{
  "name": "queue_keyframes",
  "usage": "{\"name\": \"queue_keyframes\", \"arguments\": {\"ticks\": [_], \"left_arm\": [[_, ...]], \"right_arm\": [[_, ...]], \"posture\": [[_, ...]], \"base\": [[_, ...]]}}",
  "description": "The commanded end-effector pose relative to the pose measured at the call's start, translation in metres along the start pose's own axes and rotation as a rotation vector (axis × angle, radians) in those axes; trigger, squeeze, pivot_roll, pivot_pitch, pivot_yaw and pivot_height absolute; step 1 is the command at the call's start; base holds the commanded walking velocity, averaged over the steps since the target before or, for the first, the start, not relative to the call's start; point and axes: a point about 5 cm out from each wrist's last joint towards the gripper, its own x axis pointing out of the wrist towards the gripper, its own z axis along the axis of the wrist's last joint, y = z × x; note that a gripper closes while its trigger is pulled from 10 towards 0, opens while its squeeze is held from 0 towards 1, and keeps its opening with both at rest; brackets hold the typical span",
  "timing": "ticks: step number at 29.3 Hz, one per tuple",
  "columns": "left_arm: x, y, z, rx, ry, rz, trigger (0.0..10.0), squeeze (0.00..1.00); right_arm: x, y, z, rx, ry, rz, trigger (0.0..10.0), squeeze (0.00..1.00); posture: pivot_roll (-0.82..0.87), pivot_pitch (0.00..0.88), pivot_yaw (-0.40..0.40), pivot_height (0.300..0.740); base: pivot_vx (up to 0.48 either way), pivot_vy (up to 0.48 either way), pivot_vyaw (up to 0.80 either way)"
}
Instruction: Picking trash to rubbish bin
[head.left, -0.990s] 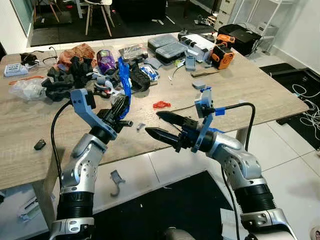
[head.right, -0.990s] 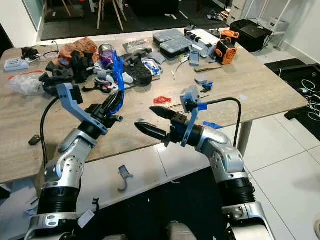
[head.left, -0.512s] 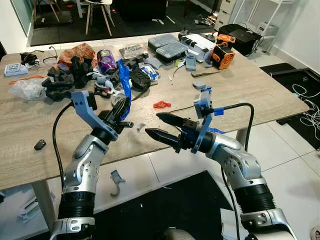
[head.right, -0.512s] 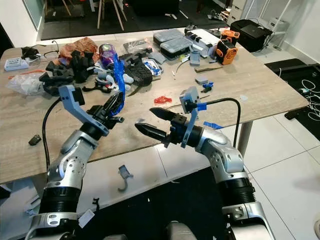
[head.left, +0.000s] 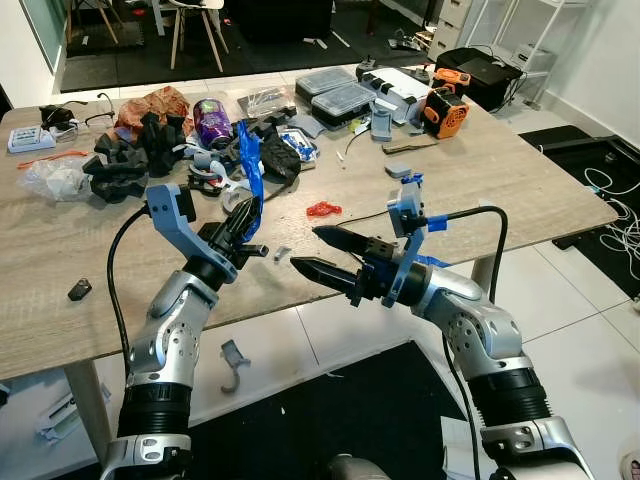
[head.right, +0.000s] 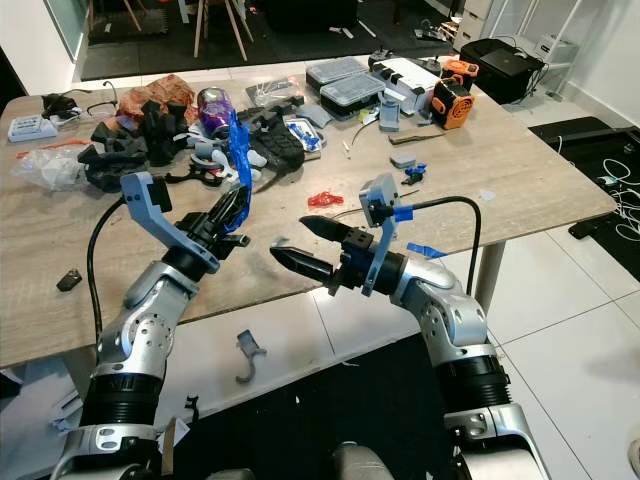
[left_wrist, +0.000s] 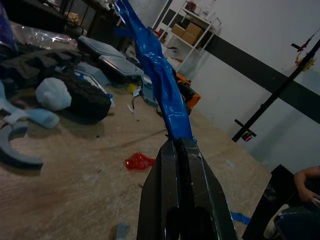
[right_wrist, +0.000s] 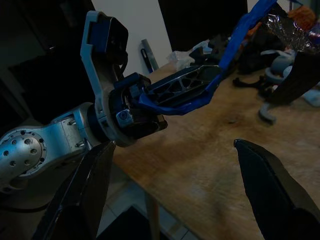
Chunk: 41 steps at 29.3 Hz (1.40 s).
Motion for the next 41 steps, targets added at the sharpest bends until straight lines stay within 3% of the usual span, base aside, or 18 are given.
{"name": "queue_keyframes", "arguments": {"ticks": [1,41], "left_arm": [[0.0024,-0.0021,-0.0034,0.004,0.01,-0.003,10.0,0.0],[0.0028,-0.0026,-0.0033,0.004,0.012,-0.008,10.0,0.0]], "right_arm": [[-0.0004,-0.0019,-0.0006,0.017,0.008,-0.008,10.0,0.0],[0.0,-0.0027,-0.0008,0.026,0.012,-0.016,10.0,0.0]], "posture": [[0.02,0.0,-0.043,0.74],[0.02,0.0,-0.042,0.74]], "base": [[-0.3,0.0,0.0],[-0.33,0.0,0.0]]}}
